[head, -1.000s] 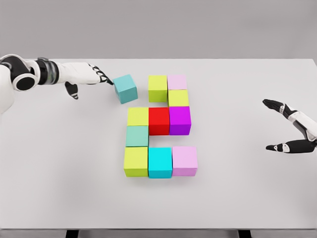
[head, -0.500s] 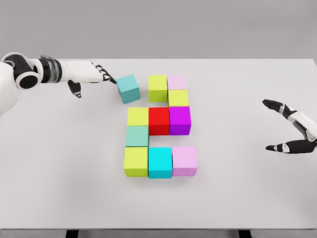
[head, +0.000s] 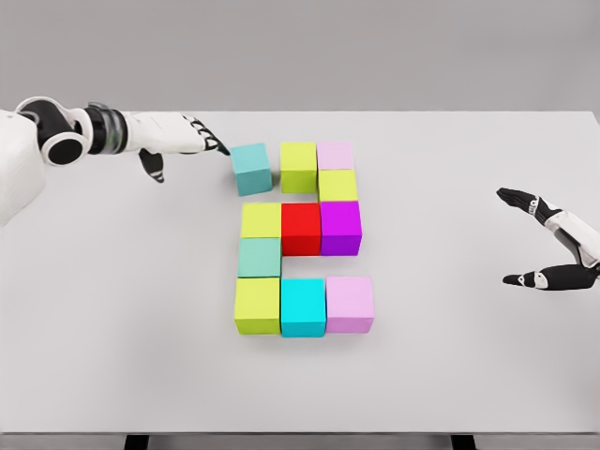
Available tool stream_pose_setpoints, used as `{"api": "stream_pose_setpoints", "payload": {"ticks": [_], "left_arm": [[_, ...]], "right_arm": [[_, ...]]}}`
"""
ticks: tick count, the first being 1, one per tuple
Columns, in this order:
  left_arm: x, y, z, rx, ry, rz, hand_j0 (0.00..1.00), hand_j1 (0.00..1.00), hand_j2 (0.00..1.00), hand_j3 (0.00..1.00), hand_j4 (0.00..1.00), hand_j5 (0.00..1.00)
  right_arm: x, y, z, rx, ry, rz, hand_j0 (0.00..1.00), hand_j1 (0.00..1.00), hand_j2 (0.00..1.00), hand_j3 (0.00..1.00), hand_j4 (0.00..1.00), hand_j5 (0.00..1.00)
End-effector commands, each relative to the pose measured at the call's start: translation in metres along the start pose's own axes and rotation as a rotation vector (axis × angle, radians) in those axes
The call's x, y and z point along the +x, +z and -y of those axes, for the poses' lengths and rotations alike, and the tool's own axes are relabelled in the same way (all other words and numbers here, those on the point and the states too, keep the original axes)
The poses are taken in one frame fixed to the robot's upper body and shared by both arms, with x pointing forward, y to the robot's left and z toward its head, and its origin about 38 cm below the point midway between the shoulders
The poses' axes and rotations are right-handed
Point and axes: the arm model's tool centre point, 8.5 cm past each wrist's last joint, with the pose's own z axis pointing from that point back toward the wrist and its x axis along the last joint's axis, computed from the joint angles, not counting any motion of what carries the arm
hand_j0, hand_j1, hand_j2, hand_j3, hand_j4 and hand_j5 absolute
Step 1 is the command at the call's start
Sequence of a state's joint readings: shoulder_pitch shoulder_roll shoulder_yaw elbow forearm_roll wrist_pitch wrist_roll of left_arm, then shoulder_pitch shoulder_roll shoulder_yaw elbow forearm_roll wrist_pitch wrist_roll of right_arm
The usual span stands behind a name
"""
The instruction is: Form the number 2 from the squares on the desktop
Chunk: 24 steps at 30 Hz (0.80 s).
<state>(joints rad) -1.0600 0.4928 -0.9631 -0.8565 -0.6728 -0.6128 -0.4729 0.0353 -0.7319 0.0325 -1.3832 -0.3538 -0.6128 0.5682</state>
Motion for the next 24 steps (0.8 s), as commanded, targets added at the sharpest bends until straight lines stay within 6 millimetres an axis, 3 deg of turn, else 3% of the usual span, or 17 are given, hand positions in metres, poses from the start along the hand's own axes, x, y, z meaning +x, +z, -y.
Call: {"api": "stream_pose_setpoints", "payload": {"ticks": [1, 15, 20, 24], "left_arm": [[0.002, -0.003, -0.002, 0.005, 0.007, 0.004, 1.0, 1.0, 1.0, 1.0, 1.0, 1.0], [-0.001, -0.001, -0.007, 0.022, 0.018, 0.001, 1.0, 1.0, 1.0, 1.0, 1.0, 1.0], [-0.01, 0.012, 0.003, 0.005, 0.014, -0.023, 1.0, 1.0, 1.0, 1.0, 1.0, 1.0], [-0.006, 0.009, 0.007, -0.006, 0.006, -0.013, 1.0, 1.0, 1.0, 1.0, 1.0, 1.0]], "right_arm": [[0.0, 0.0, 0.001, -0.005, -0.005, 0.002, 1.0, 1.0, 1.0, 1.0, 1.0, 1.0], [0.0, 0.001, 0.001, -0.005, -0.007, -0.001, 1.0, 1.0, 1.0, 1.0, 1.0, 1.0], [0.0, 0.001, 0.001, -0.005, -0.007, -0.001, 1.0, 1.0, 1.0, 1.0, 1.0, 1.0], [0.0, 0.001, 0.001, -0.006, -0.006, -0.001, 1.0, 1.0, 1.0, 1.0, 1.0, 1.0]]}}
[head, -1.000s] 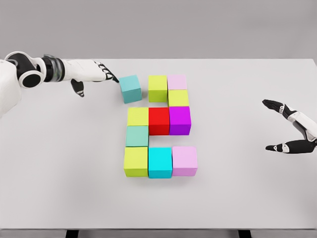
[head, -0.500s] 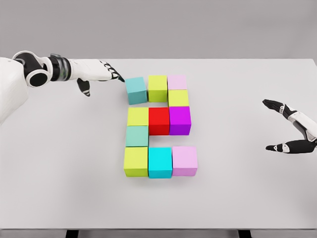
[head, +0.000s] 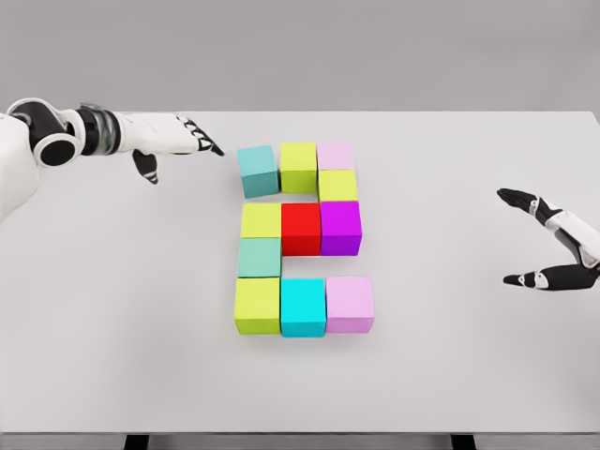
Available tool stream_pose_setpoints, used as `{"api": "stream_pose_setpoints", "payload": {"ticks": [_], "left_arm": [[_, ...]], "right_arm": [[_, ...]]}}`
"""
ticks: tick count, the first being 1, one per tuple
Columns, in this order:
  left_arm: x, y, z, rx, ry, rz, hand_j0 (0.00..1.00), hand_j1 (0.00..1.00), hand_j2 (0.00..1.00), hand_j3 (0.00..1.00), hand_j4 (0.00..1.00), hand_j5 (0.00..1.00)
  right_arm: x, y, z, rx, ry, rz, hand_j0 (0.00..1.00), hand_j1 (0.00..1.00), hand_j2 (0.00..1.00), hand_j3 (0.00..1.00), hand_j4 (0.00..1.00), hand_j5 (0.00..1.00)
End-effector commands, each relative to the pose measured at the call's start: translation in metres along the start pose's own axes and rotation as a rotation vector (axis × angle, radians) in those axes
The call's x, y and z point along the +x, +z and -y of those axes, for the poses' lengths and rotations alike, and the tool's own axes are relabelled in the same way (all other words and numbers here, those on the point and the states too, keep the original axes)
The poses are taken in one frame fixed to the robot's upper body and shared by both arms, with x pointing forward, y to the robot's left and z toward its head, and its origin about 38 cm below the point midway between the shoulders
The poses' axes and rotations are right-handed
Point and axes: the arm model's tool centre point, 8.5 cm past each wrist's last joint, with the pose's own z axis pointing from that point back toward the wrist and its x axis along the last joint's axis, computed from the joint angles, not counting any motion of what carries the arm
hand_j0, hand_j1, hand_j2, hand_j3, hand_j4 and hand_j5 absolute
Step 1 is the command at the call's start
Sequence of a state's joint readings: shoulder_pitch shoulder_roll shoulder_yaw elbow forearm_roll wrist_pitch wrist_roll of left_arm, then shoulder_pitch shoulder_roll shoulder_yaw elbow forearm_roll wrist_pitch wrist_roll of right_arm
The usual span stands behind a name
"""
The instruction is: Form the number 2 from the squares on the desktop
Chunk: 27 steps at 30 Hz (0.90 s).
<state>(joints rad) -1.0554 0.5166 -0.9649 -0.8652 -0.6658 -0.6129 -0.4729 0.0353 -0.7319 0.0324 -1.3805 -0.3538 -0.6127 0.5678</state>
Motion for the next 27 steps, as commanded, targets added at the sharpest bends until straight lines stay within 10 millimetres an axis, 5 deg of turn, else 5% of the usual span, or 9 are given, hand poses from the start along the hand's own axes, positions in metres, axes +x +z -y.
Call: {"api": "stream_pose_setpoints", "payload": {"ticks": [1, 27], "left_arm": [[0.0, 0.001, 0.0, -0.002, -0.004, 0.001, 1.0, 1.0, 1.0, 1.0, 1.0, 1.0], [0.011, -0.012, -0.007, -0.002, -0.011, 0.023, 1.0, 1.0, 1.0, 1.0, 1.0, 1.0]], "right_arm": [[0.0, 0.0, 0.001, -0.005, -0.006, 0.002, 1.0, 1.0, 1.0, 1.0, 1.0, 1.0], [-0.001, 0.001, 0.001, -0.006, -0.007, -0.003, 1.0, 1.0, 1.0, 1.0, 1.0, 1.0]]}}
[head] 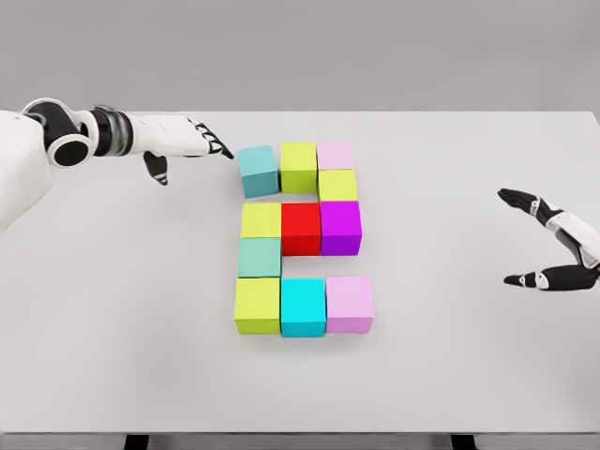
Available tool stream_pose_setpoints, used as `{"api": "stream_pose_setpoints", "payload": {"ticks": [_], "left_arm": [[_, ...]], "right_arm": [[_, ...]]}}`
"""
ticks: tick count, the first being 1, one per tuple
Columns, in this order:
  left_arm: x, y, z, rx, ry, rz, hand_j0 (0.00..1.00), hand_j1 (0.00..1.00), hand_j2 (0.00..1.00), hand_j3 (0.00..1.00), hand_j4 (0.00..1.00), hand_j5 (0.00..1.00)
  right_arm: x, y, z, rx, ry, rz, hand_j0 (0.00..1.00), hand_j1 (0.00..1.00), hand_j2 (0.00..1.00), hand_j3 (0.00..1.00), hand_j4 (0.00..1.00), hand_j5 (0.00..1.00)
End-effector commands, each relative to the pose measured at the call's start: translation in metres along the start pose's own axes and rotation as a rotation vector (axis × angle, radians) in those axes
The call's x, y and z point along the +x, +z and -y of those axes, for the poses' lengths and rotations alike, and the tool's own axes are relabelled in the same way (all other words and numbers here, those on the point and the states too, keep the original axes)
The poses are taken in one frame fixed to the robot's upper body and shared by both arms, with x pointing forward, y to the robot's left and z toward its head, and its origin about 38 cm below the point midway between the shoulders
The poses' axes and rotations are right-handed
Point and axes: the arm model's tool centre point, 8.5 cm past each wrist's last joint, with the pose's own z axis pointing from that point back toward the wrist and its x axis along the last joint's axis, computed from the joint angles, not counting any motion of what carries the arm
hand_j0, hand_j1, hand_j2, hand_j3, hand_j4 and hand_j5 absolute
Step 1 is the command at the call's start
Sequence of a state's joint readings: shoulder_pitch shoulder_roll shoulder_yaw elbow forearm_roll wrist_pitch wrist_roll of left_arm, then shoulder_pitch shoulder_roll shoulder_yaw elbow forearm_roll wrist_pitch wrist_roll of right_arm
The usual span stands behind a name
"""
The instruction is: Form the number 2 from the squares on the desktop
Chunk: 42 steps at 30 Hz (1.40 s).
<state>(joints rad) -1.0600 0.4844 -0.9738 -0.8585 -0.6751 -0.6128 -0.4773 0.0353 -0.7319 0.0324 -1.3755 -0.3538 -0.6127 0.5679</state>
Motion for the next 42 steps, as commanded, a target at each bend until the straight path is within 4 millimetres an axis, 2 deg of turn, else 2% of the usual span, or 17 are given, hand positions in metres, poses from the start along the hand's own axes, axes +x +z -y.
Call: {"api": "stream_pose_setpoints", "payload": {"ticks": [1, 42], "left_arm": [[0.0003, -0.0005, -0.0011, 0.004, 0.004, 0.0, 1.0, 1.0, 1.0, 1.0, 1.0, 1.0], [0.0049, -0.005, -0.0054, 0.013, 0.004, 0.012, 1.0, 1.0, 1.0, 1.0, 1.0, 1.0]], "right_arm": [[0.0004, 0.0002, 0.0009, -0.004, -0.005, 0.002, 1.0, 1.0, 1.0, 1.0, 1.0, 1.0], [-0.0001, 0.0004, 0.001, -0.005, -0.006, 0.0, 1.0, 1.0, 1.0, 1.0, 1.0, 1.0]]}}
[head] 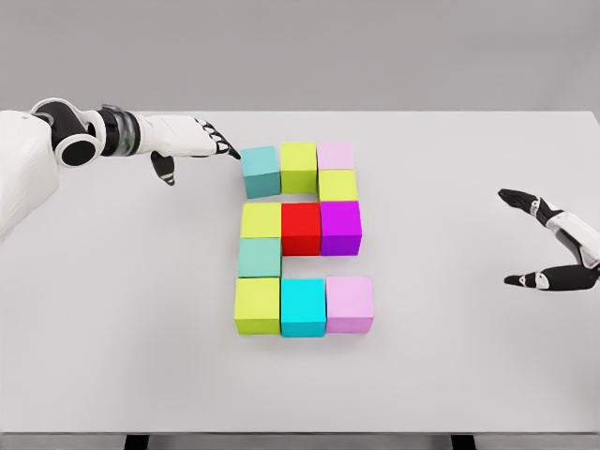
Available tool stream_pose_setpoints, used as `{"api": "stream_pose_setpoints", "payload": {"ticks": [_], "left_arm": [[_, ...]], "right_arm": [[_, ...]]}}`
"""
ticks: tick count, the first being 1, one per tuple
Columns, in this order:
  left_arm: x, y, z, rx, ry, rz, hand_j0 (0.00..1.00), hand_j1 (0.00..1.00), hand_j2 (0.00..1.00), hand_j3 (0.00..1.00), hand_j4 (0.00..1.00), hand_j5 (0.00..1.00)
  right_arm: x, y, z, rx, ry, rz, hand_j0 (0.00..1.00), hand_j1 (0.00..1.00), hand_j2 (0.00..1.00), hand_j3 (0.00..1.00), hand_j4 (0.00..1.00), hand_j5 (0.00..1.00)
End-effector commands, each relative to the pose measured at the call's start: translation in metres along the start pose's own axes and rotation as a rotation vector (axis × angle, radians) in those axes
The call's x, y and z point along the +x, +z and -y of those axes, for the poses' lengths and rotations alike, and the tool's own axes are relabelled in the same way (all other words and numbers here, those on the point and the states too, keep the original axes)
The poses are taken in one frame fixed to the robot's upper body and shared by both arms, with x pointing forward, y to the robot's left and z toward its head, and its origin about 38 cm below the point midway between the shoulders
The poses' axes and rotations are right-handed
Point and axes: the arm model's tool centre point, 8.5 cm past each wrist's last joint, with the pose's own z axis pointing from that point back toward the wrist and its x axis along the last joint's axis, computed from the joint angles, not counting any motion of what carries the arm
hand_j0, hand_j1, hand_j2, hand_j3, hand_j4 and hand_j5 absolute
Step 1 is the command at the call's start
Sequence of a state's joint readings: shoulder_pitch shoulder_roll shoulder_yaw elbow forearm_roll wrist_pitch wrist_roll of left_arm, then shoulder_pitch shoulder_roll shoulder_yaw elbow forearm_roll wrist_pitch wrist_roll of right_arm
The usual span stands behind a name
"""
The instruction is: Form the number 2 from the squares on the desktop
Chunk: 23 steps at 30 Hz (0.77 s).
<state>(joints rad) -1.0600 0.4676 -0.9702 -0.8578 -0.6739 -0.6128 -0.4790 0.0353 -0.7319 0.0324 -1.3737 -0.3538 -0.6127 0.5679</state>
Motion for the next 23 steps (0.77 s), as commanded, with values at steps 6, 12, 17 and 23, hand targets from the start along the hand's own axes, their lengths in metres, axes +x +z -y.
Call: {"api": "stream_pose_setpoints", "payload": {"ticks": [6, 12, 17, 23], "left_arm": [[0.0, 0.0, -0.001, 0.006, 0.005, 0.0, 1.0, 1.0, 1.0, 1.0, 1.0, 1.0], [-0.035, 0.036, 0.012, 0.007, 0.05, -0.089, 1.0, 1.0, 1.0, 1.0, 1.0, 1.0], [-0.074, 0.087, 0.035, -0.001, 0.1, -0.205, 1.0, 1.0, 1.0, 1.0, 1.0, 1.0], [-0.1, 0.129, 0.054, -0.019, 0.129, -0.293, 1.0, 1.0, 1.0, 1.0, 1.0, 1.0]], "right_arm": [[0.0, 0.0, 0.001, -0.004, -0.005, 0.002, 1.0, 1.0, 1.0, 1.0, 1.0, 1.0], [0.0, 0.0, 0.001, -0.004, -0.005, 0.002, 1.0, 1.0, 1.0, 1.0, 1.0, 1.0], [0.0, 0.0, 0.001, -0.004, -0.005, 0.002, 1.0, 1.0, 1.0, 1.0, 1.0, 1.0], [0.0, 0.0, 0.001, -0.004, -0.005, 0.002, 1.0, 1.0, 1.0, 1.0, 1.0, 1.0]]}}
